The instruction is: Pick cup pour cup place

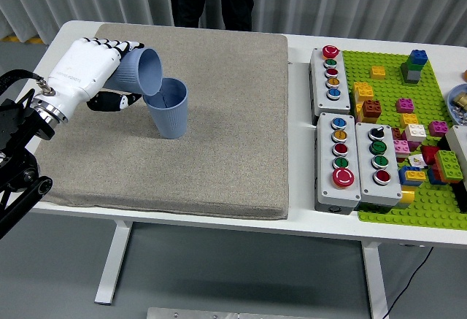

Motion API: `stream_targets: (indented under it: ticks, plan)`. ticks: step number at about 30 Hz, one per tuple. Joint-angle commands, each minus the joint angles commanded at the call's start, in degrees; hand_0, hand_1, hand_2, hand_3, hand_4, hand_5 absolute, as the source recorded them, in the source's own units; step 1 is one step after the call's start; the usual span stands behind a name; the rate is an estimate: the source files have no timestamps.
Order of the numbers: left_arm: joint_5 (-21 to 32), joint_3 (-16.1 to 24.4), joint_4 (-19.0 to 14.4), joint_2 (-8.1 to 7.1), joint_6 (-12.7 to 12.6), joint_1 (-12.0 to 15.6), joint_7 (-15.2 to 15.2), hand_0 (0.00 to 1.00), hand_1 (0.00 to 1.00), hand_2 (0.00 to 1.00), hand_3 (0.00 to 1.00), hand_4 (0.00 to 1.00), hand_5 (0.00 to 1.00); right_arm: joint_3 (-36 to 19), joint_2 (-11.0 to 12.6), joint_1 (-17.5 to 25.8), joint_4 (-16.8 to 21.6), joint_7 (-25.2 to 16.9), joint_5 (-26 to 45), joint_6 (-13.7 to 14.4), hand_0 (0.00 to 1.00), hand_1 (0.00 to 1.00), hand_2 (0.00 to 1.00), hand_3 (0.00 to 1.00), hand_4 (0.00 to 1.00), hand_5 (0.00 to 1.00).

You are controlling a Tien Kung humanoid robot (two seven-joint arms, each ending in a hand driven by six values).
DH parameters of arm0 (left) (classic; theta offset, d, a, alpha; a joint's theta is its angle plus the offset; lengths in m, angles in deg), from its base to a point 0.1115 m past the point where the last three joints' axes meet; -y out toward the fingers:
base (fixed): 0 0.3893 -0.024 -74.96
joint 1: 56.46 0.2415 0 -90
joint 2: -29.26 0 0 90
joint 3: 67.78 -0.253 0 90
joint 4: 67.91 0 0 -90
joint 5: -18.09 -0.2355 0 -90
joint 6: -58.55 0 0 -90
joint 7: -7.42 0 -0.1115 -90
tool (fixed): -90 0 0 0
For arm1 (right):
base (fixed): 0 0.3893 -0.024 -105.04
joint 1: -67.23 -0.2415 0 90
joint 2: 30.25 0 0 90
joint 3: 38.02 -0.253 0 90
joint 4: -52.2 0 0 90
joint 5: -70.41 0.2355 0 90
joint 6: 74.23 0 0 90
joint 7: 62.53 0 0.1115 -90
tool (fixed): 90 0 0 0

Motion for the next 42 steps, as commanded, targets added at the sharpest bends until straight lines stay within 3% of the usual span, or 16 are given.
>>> stream_targets:
  ticks: [13, 42]
  plan:
    - [0.0, -2.7, -0.16, -2.56, 0.33, -2.59, 0.68, 0.567, 0.615, 0.735, 0.764, 0.534, 0.03, 0.09, -0.02, 0.14, 0.0, -0.1, 0.41, 0.05, 0.684, 0.679, 0.687, 0.649, 0.449, 0.181]
    - [0.0, -2.99, -0.27, -2.56, 1.35, -2.74, 2.34, 0.58, 0.621, 0.742, 0.755, 0.509, 0.002, -0.01, -0.2, 0.49, 0.0, -0.02, 0.3, 0.01, 0.684, 0.68, 0.688, 0.649, 0.449, 0.181]
